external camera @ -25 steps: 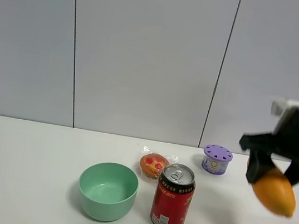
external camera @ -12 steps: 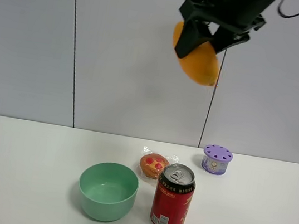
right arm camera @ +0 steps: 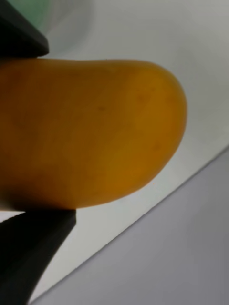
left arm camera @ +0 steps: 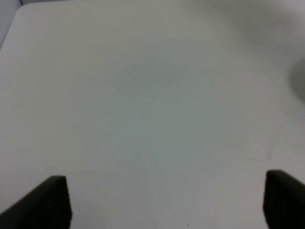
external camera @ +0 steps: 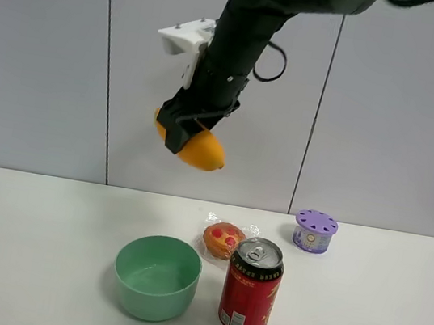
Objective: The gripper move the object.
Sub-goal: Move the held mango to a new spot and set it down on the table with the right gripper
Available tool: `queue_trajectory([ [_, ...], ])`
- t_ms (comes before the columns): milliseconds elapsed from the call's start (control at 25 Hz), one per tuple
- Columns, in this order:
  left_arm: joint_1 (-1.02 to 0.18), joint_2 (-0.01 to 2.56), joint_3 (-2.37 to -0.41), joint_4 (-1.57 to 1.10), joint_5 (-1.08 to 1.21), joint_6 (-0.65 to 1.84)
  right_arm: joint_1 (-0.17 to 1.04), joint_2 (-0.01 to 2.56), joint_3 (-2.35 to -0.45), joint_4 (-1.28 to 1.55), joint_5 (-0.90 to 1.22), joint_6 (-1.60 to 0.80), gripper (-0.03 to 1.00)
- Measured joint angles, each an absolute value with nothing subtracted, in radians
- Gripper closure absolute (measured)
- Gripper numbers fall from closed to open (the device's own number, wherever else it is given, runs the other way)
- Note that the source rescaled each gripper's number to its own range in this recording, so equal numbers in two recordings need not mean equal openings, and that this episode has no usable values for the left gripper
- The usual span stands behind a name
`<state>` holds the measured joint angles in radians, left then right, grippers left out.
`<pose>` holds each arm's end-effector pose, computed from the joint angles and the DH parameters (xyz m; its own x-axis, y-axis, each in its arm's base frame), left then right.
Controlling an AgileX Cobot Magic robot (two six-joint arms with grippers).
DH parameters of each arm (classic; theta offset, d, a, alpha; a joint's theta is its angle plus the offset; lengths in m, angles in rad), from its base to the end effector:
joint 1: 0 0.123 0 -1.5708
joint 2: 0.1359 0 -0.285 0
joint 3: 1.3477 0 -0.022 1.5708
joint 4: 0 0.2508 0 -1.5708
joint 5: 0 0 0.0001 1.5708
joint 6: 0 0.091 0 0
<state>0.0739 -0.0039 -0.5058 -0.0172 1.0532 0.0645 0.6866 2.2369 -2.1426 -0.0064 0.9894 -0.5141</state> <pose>-0.0057 -0.0018 0.2795 -0.4421 0.0234 -0.8967 -0.0358 0.9984 0.0437 0.3910 0.3198 0.2649 -0.2517 -0.8461 -0.4699 -0.8702 0.4103 -0.2727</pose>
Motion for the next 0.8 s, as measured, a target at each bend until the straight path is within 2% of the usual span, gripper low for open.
queue_trajectory([
  [320,0.074,-0.004,-0.506,-0.017,1.053,0.065,0.692,2.414,-2.215,-0.063,0.945,-0.697,0.97],
  [800,0.074,-0.004,-0.506,-0.017,1.053,0.065,0.692,2.506,-2.218,-0.045,0.774,-0.700,0.97],
])
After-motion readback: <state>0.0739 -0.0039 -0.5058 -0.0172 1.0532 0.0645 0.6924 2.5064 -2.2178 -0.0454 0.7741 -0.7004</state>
